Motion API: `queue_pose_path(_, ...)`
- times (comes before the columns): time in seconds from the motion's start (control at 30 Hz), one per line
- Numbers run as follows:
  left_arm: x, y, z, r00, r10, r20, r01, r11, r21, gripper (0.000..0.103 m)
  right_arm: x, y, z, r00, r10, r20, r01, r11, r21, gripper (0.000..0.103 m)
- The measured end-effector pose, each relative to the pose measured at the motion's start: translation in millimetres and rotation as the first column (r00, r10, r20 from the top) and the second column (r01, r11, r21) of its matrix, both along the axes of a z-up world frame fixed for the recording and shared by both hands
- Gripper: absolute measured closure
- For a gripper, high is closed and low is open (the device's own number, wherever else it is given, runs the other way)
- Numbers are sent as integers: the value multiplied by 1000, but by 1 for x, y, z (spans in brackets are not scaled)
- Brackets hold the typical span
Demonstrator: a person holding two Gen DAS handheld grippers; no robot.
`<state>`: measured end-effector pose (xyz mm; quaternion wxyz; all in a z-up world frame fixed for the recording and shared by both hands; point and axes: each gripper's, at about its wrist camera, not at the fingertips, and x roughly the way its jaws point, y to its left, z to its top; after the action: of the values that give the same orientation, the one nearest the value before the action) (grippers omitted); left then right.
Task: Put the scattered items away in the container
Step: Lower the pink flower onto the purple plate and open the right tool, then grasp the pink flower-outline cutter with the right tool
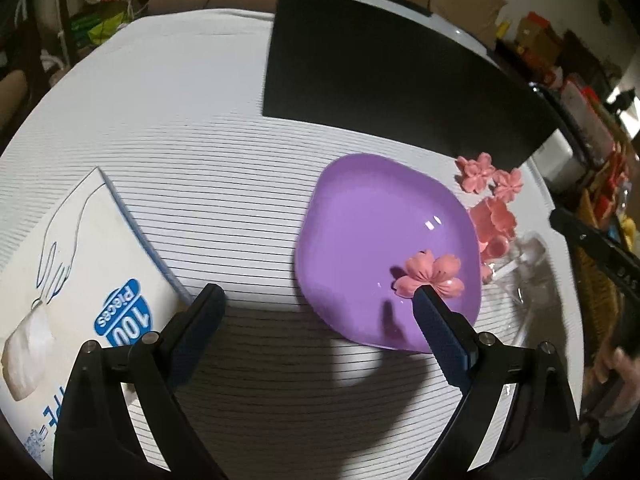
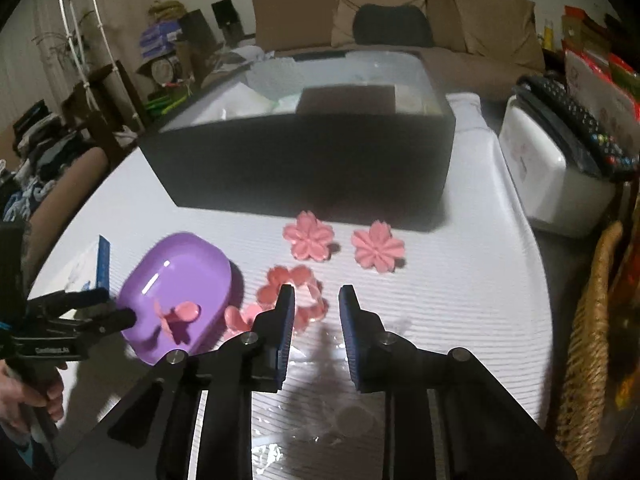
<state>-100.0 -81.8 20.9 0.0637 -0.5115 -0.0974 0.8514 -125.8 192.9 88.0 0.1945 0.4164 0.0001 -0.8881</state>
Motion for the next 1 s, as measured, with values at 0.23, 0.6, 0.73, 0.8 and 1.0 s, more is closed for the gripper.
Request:
queue_pose_path(0.23,3,20,-8,998,-57,31,56,998,7,8,-20,-15,-20,998,-37,59,36,999,17,61)
queue_pose_path(0.6,5,33,5,993,-114,11,114,992,58,8,-56,-3,-44,979,-79,186,91,994,-58,91)
queue_pose_path(0.73,1,12,12,999,-50,-3,50,996,74,8,-53,7,-36,978,-76,192,103,986,-134,91)
queue_pose_path(0.8,-1,3,13,1000,-27,-1,27,996,83,8,-51,7,-26,981,-67,183,97,982,-160,91)
queue_pose_path(1.0,0,2,11,999,-32,-1,32,997,74,8,-45,-37,10,991,56,124,-35,985,-168,91)
